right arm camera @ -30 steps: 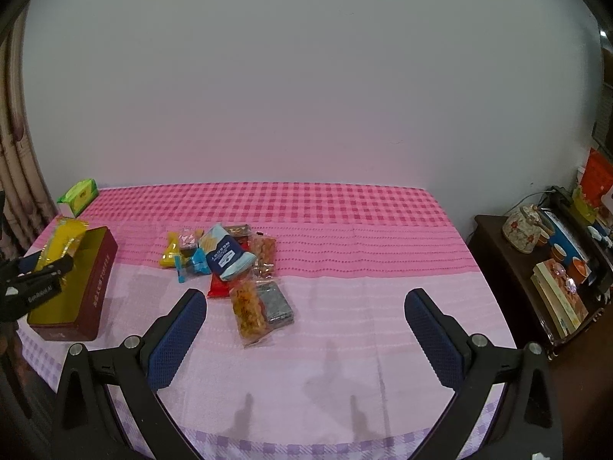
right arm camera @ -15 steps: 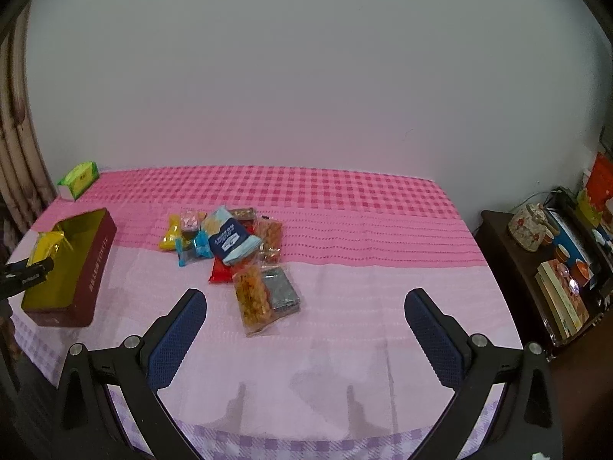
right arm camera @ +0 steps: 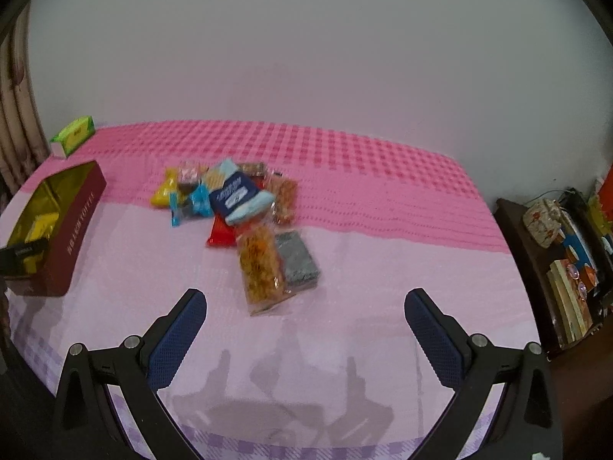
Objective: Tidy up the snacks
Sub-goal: 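Carry the yellow pack over the gold tin and release it, then grasp the clear peanut snack bag with the right tool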
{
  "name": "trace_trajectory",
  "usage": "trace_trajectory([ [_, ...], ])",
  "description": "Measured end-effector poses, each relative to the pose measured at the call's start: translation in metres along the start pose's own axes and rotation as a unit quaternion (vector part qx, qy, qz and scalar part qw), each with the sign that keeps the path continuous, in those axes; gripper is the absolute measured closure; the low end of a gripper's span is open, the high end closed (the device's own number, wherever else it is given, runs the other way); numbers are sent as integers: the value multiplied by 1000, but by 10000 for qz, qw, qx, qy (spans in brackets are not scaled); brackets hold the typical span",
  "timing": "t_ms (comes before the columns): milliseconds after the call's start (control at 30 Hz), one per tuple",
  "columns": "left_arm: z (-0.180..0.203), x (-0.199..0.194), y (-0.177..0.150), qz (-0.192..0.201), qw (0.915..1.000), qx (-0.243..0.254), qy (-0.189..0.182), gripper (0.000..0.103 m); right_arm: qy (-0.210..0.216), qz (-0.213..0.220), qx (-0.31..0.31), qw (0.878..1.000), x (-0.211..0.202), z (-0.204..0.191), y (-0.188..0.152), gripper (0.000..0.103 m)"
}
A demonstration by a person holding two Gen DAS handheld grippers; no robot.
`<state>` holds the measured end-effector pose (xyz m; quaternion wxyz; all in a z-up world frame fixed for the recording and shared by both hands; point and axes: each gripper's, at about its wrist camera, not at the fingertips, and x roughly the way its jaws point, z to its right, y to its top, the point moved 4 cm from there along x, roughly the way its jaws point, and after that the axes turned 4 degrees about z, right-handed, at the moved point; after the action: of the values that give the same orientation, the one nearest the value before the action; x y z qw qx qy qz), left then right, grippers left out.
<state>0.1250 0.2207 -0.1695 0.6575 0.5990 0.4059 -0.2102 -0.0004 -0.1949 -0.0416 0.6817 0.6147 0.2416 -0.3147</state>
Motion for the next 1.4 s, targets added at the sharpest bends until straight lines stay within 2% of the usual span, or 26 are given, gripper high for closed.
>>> trace_trajectory([
  [67,2,1,0,4,10000,51,-3,43,-4,-53,-43,10000,5,-2,-4,0],
  [133,2,1,1,51,9998,29,-169,42,90,-122,-1,9999,10,-3,-7,0],
  [233,1,-9,4,287,9994,88,-148,37,266,-193,186,9993,16,1,-12,0],
  [333,-5,-27,11,556,9978,92,-358,37,432,-189,423,9980,20,7,-17,0],
  [433,-19,-74,17,1166,9902,20,-772,35,636,-233,603,9959,28,12,-23,0],
  [500,-28,-99,17,1512,9852,176,-786,27,578,-256,628,9960,34,14,-29,0],
  [533,-33,-109,17,1575,9844,231,-756,27,527,-276,573,9966,36,13,-32,0],
  [700,-65,-159,4,1867,9765,188,-1056,27,205,-120,-126,9996,43,-8,-37,0],
  [867,-91,-183,-38,1704,9795,351,-1020,27,330,-157,-414,9985,57,-26,-29,0],
  [967,-105,-197,-59,1695,9789,90,-1142,27,38,-251,-642,9976,74,-30,-20,2],
  [1100,-106,-210,-57,1901,9722,42,-1364,27,-104,-218,-765,9968,82,-31,-6,3],
  [1233,-103,-209,-55,1915,9701,35,-1488,27,-199,-217,-763,9966,85,-28,8,3],
  [1400,-109,-209,-52,1892,9698,-136,-1533,27,-91,-133,-815,9965,86,-38,15,5],
])
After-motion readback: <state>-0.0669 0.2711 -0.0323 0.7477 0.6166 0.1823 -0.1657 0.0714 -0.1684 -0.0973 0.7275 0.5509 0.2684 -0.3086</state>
